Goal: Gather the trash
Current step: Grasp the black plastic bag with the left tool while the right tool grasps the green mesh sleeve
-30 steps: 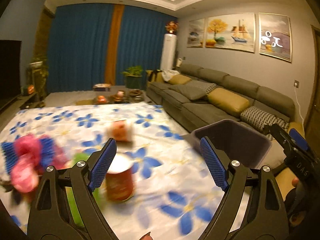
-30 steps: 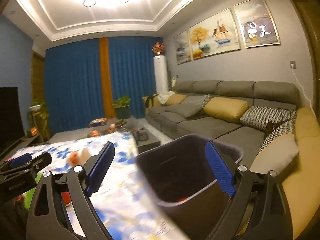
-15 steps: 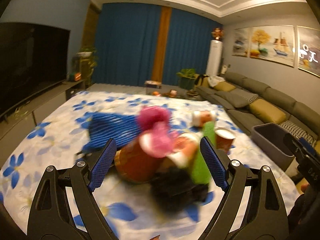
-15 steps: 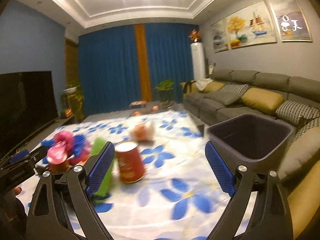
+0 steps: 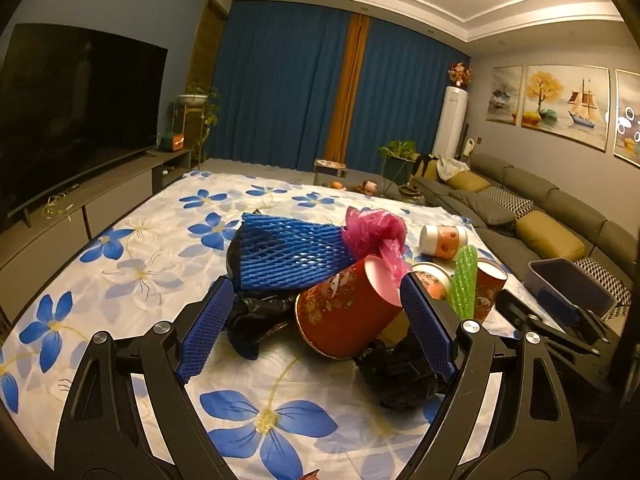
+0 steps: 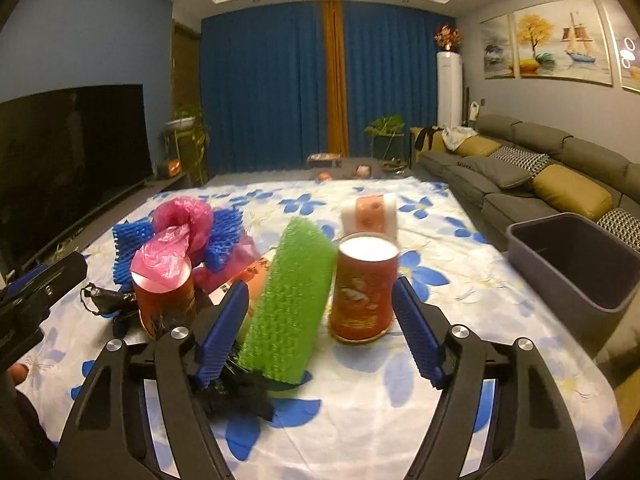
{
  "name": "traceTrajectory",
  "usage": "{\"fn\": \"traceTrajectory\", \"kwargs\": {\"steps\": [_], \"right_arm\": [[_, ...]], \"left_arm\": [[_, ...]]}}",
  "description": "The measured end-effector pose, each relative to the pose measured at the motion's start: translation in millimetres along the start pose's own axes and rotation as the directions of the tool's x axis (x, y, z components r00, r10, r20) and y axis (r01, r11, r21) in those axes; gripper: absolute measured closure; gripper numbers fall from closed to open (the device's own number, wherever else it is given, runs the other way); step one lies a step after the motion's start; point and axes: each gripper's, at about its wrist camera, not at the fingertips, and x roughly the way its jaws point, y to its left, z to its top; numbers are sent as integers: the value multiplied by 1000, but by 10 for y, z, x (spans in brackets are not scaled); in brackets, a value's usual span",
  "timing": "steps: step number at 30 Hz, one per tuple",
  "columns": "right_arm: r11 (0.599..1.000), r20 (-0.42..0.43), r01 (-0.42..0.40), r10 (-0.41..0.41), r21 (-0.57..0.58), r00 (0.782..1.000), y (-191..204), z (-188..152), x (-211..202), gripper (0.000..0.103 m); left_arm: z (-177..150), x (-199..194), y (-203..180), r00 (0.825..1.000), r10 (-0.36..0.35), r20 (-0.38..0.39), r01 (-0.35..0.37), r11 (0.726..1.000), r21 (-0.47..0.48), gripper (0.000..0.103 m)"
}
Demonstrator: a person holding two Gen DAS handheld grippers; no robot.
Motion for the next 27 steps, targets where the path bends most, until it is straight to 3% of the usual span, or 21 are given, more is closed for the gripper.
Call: {"fn": "traceTrajectory", "kwargs": {"steps": [2, 8, 11, 13, 18, 27], "right_arm": [[1000, -15, 0, 0, -4, 1000, 20, 24, 99, 31], [1000, -83, 10, -10, -1, 997, 56, 29, 359, 48], [1000, -103, 0, -1, -4, 995, 66, 19, 431, 59], [1000, -114, -6, 5, -11, 994, 79, 17, 457, 75], [1000, -124, -25, 24, -10, 992, 67, -11, 474, 99], [999, -17, -43, 44, 33, 999, -132, 12, 26, 102]], "left_arm": [[-7, 26, 10, 1000, -6, -7, 6, 1000, -3, 19], [-40, 104, 3, 999, -38, -34, 39, 999, 23, 19], [-70, 141, -34, 997, -60, -51, 62, 997, 36, 19], [-84, 156, -46, 996, -75, -57, 77, 996, 45, 19], [-129, 180, -89, 991, -109, -79, 113, 992, 54, 19], [-211, 239, -218, 973, -184, -141, 194, 979, 60, 23]]}}
